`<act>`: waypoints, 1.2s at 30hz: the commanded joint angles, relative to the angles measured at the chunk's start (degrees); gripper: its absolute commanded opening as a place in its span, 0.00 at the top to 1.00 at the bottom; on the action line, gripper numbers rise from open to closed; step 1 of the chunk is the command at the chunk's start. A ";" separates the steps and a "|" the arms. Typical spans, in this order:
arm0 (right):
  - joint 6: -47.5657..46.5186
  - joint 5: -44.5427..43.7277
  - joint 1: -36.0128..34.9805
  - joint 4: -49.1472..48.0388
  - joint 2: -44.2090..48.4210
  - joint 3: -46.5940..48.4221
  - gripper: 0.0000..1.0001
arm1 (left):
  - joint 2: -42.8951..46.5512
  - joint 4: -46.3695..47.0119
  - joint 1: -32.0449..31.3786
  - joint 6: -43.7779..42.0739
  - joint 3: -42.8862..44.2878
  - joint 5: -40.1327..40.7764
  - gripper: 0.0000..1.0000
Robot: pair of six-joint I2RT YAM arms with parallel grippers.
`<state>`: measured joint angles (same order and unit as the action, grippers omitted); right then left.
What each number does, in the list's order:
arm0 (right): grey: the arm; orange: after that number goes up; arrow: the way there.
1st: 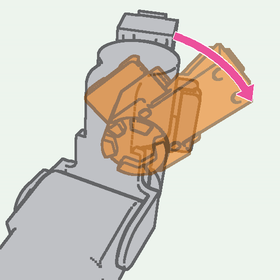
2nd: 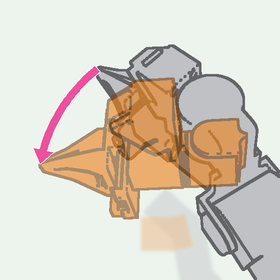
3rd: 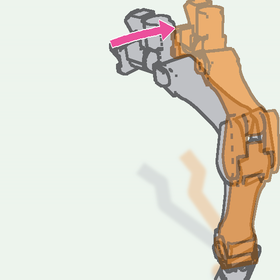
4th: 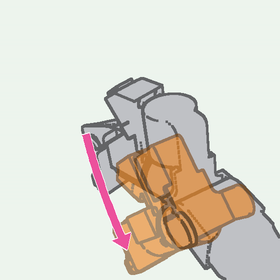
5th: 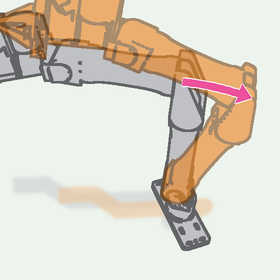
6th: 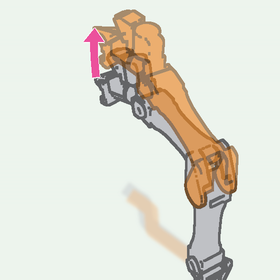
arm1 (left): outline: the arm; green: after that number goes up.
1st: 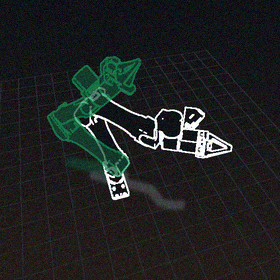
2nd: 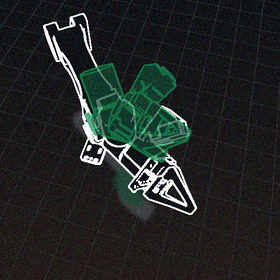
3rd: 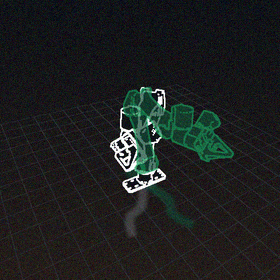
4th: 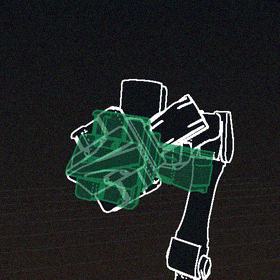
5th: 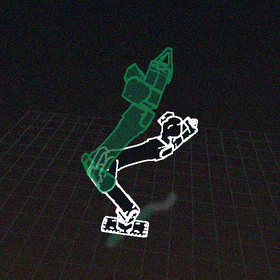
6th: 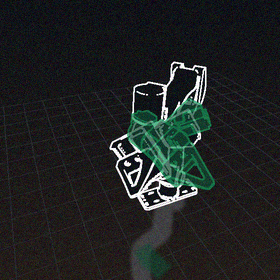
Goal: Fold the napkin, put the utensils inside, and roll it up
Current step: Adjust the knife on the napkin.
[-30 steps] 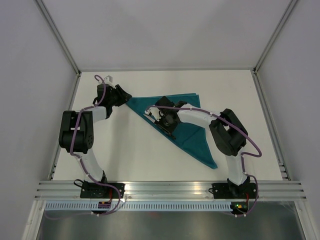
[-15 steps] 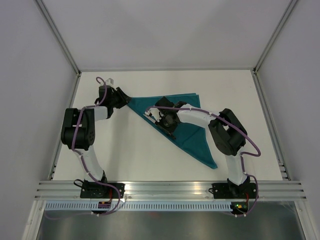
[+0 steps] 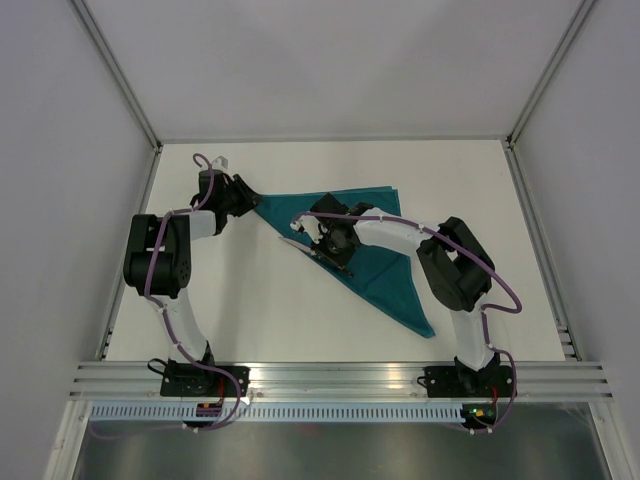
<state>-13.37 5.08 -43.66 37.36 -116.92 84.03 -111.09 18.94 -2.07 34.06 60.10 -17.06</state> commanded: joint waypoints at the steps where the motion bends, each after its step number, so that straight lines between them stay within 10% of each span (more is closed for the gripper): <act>1: 2.29 -1.21 -0.29 1.92 1.87 -0.53 0.84 | -0.62 -0.48 -0.13 1.97 2.04 0.18 0.65; 28: 8.53 -0.43 -0.29 3.07 4.16 -2.11 0.92 | -0.62 -0.66 -0.13 2.06 2.13 0.45 0.65; 36: 7.92 -0.42 -0.37 3.50 5.21 -2.03 0.71 | 0.61 1.01 -0.13 1.88 1.78 -0.69 0.59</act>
<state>-6.15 4.73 -43.66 39.92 -115.00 81.78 -111.09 18.15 -2.07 34.11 60.38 -16.69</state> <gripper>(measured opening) 0.260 0.400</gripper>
